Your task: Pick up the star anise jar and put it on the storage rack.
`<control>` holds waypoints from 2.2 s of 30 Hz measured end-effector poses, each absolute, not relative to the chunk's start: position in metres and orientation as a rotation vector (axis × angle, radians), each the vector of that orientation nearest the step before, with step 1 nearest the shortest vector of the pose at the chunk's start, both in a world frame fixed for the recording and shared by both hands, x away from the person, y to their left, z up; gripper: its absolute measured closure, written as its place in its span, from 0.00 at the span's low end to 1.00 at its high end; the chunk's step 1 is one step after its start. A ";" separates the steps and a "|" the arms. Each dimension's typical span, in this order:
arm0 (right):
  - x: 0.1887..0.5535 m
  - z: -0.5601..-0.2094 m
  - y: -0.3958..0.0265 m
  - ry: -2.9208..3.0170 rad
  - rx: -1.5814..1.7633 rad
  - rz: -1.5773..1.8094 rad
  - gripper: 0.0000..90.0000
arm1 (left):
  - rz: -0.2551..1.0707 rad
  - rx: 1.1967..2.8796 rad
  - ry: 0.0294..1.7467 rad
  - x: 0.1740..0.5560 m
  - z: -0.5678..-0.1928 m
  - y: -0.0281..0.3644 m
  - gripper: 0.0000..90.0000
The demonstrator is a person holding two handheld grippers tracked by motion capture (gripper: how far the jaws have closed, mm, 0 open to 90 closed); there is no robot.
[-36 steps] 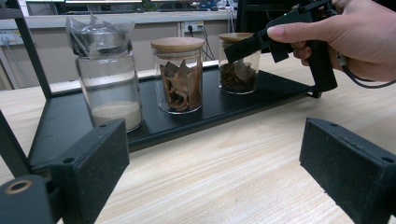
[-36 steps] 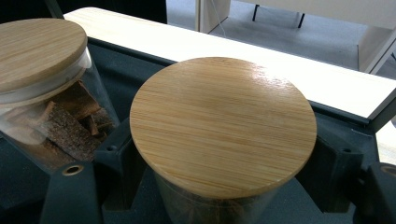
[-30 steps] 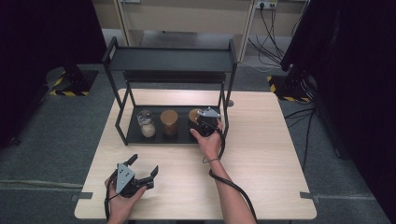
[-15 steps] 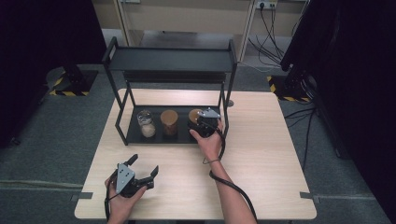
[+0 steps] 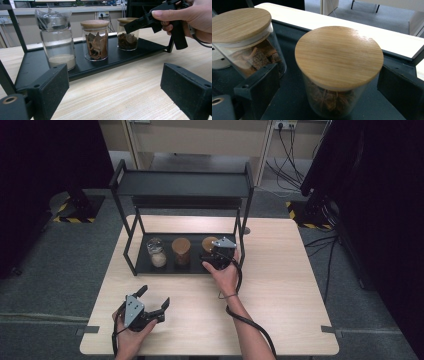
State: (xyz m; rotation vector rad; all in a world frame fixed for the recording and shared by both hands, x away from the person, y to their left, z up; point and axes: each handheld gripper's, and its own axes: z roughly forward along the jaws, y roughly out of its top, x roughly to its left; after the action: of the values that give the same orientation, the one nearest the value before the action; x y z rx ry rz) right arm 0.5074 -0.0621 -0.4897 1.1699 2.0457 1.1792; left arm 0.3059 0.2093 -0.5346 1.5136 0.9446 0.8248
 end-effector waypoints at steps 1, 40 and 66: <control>0.506 -0.489 -0.063 2.038 1.168 1.187 0.05 | 0.825 1.512 0.945 0.306 -0.535 0.209 0.09; 0.450 -0.478 -0.076 2.099 1.041 1.251 0.04 | 0.829 1.509 0.947 0.306 -0.535 0.209 0.08; 0.417 -0.479 -0.094 2.107 0.999 1.277 0.04 | 0.829 1.508 0.950 0.306 -0.535 0.209 0.08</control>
State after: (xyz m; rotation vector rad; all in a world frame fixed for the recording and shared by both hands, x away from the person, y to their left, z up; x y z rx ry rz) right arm 0.4170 -0.0944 -0.4795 0.9995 2.1070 1.2771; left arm 0.3057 0.2094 -0.5347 1.5078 0.9505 0.8287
